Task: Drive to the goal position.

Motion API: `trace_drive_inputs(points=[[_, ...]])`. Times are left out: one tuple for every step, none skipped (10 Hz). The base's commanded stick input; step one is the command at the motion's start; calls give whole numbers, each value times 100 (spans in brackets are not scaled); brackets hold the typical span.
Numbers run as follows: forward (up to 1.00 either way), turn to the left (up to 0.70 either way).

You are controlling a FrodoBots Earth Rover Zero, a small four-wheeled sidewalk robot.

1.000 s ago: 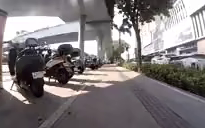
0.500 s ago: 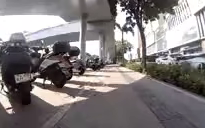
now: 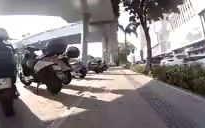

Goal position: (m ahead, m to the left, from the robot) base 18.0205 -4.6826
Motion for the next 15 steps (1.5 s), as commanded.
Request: trace_drive_inputs(points=[[70,0],[70,0],[70,-1],[70,-1],[70,-1],[70,-1],[70,-1],[70,-1],[70,-1],[70,-2],[70,-2],[70,-2],[70,-2],[70,-2],[70,-4]])
